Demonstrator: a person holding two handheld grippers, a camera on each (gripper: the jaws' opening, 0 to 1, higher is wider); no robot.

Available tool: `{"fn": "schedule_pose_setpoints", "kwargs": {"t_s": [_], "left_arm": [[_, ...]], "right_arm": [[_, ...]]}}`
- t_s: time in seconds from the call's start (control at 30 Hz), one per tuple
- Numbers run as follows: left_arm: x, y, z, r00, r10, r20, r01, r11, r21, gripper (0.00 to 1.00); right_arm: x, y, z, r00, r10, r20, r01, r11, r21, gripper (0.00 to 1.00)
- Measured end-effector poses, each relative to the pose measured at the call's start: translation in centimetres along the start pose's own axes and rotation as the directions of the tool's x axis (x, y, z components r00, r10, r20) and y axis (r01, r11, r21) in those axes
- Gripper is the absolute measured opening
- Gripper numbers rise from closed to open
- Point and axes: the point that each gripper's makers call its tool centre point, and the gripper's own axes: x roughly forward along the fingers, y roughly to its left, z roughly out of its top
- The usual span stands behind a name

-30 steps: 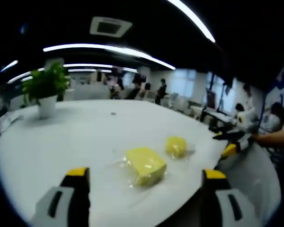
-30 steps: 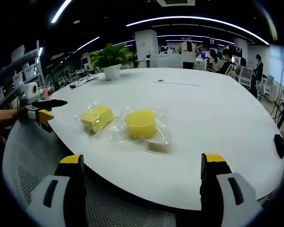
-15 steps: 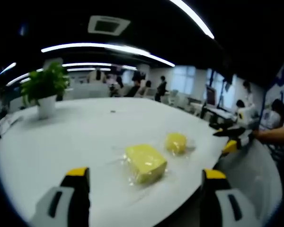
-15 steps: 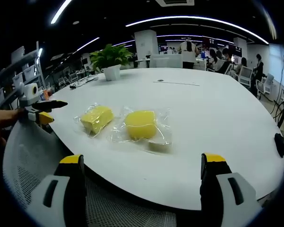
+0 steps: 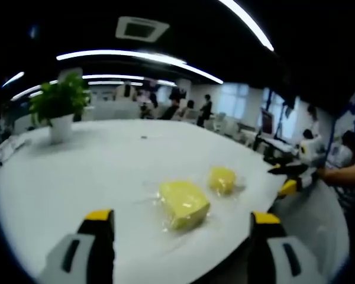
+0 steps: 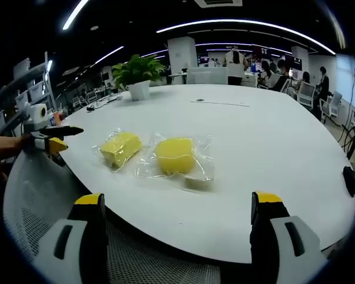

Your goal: Compare the silicone blocks by pressing each to a similar depth, holding the contact briefly, and releasing to observe deformation and rebound differences across the visible hardness samples.

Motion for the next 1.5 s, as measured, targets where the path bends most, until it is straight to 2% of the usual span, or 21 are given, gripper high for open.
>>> {"fn": "schedule_pose_setpoints", "kwargs": {"t_s": [0.23,0.43,0.47,0.57,0.6,0.7,0.83,0.93,1.03,1.2,1.5], "left_arm": [[0.2,-0.6,1.8,1.000,-0.027,0.001,0.027,0.999,0.024,0.88],[1.0,-1.3,3.5,0.998,-0.069,0.003,0.069,0.998,-0.004,0.82],[1.2,-1.5,3.6,0.997,-0.074,0.002,0.074,0.997,-0.003,0.80],[1.6,-1.6,3.8,0.997,-0.073,-0.009,0.073,0.997,0.008,0.65],[1.9,-1.6,3.8,0.997,-0.075,-0.011,0.075,0.997,0.005,0.64],[2.4,-2.0,3.7,0.996,-0.085,-0.028,0.085,0.996,-0.014,0.67],[3.2,-2.8,3.3,0.992,-0.107,-0.064,0.108,0.994,0.010,0.65],[3.8,-3.1,3.2,0.992,-0.100,-0.078,0.104,0.994,0.041,0.61],[4.7,-3.7,3.3,0.989,-0.123,-0.084,0.123,0.992,-0.005,0.61],[6.0,-4.7,3.3,0.987,-0.129,-0.092,0.130,0.991,0.005,0.61],[7.8,-5.9,3.4,0.983,-0.163,-0.086,0.157,0.985,-0.073,0.61]], "right_arm": [[0.0,0.1,-0.1,1.000,0.004,-0.007,-0.004,1.000,0.002,0.96],[0.0,0.1,-0.1,1.000,0.004,-0.005,-0.004,1.000,0.005,0.96],[0.0,0.1,-0.1,1.000,0.005,-0.004,-0.005,1.000,0.005,0.96],[-0.1,0.0,0.0,1.000,0.003,0.002,-0.003,1.000,0.002,0.96],[-0.1,0.0,0.0,1.000,0.002,0.003,-0.002,1.000,0.002,0.96],[0.0,0.0,0.1,1.000,0.001,0.006,-0.001,1.000,0.002,0.96],[0.0,0.0,0.1,1.000,0.002,0.008,-0.002,1.000,0.004,0.96],[0.0,0.0,0.1,1.000,0.005,0.010,-0.005,1.000,0.005,0.96],[0.0,0.1,0.1,1.000,0.009,0.008,-0.009,1.000,0.004,0.95],[0.0,0.0,0.2,1.000,0.008,0.011,-0.008,1.000,0.006,0.95],[0.0,0.1,0.2,1.000,0.009,0.016,-0.010,1.000,0.010,0.94]]}}
